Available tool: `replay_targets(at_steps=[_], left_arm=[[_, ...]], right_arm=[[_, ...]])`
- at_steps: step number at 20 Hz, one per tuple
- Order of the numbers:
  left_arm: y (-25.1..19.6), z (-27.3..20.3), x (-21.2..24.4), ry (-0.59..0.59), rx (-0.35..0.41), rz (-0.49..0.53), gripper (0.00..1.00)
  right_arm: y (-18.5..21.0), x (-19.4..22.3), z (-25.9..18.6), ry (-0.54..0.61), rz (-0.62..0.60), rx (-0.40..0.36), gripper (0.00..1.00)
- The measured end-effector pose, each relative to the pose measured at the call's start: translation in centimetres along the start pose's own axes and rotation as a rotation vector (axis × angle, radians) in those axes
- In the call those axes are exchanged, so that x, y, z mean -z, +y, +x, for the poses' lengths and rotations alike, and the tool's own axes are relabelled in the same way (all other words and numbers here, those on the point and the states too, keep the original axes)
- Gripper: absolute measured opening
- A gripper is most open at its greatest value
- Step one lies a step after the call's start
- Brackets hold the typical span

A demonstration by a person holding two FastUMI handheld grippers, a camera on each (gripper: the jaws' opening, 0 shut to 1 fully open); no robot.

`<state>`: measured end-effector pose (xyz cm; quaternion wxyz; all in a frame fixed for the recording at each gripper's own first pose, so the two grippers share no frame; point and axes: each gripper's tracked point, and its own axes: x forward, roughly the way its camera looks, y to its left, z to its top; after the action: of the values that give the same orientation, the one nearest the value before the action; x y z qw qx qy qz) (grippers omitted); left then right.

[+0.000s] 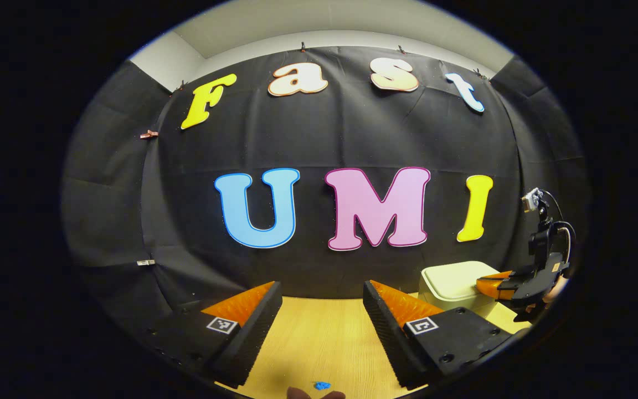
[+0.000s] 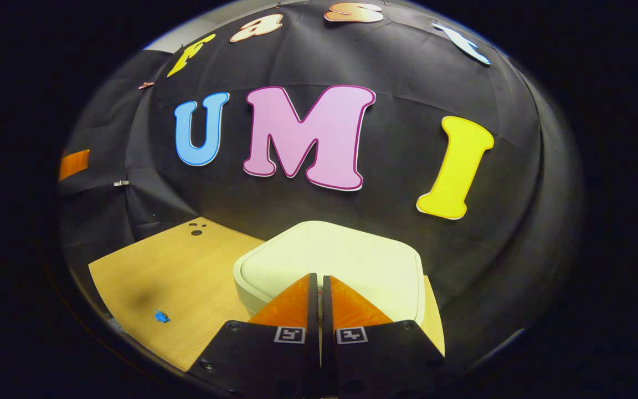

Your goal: Press the lid of the desktop garbage bin to open it, pick up the crumpled paper on the desktop and throw it into the bin, then pick up the pop can on the desktop and drop it into the bin, and finally close the garbage bin lid.

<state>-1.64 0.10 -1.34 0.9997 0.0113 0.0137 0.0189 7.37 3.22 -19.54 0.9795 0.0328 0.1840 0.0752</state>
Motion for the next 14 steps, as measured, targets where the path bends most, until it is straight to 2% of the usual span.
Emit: replay_targets(at_steps=[4, 7, 14], left_arm=[[0.2, -0.4, -0.2, -0.004, -0.005, -0.002, 0.95], [0.5, -0.6, -0.1, -0.001, -0.011, -0.010, 0.95], [0.9, -0.8, 0.1, 0.004, -0.016, -0.010, 0.95]], right_arm=[[-0.3, -1.2, 0.0, -0.022, 0.057, 0.011, 0.06], [-0.4, -1.9, -0.7, -0.036, 0.042, 0.023, 0.05], [-0.9, -6.7, -2.8, -0.188, -0.012, 0.059, 0.05]])
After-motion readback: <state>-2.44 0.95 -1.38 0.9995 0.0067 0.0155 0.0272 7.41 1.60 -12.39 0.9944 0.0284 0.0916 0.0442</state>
